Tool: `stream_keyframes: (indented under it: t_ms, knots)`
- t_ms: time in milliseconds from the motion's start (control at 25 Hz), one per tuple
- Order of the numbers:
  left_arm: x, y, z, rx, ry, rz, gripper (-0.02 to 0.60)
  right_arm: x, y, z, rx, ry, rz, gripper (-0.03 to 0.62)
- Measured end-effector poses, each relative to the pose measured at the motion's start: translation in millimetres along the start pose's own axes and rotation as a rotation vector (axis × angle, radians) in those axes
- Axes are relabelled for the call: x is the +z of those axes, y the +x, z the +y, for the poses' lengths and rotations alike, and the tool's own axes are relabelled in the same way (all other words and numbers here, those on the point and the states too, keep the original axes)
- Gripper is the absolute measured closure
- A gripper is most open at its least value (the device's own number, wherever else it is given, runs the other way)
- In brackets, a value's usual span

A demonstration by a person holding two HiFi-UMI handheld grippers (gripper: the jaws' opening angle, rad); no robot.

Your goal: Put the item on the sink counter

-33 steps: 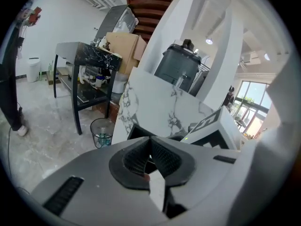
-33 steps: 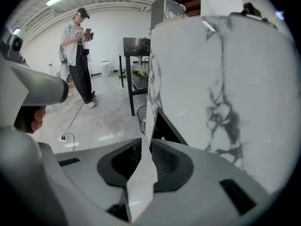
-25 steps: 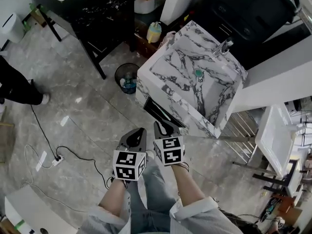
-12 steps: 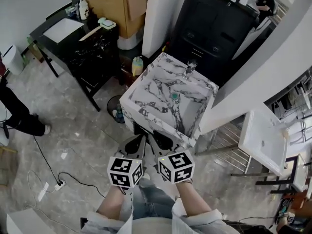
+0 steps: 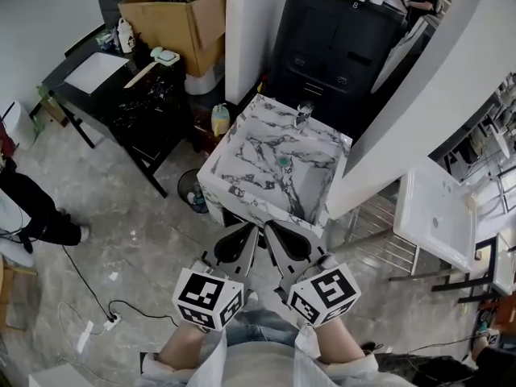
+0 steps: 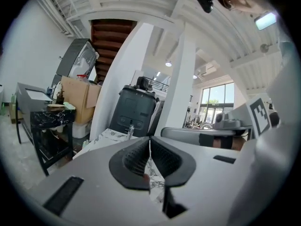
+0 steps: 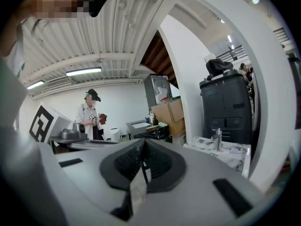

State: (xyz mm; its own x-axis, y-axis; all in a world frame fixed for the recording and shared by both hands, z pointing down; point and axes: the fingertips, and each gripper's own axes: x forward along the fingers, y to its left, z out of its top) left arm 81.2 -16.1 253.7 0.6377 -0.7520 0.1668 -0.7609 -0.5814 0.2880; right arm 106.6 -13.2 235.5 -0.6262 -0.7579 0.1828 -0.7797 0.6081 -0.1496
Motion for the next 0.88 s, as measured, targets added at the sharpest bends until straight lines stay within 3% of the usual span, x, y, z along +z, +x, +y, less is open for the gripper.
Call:
stream_keyframes:
  t_ms: [400,880]
  knots:
    - [26,-16,-18,-0.065,0.045,-0.039,0.56,17,-17,9,-0.001,-0.025,-0.029,0.583]
    - [25,-16,-26,-0.051,0.06,-0.056,0.56,13,-25,8,0.007,-0.044,-0.026,0.585]
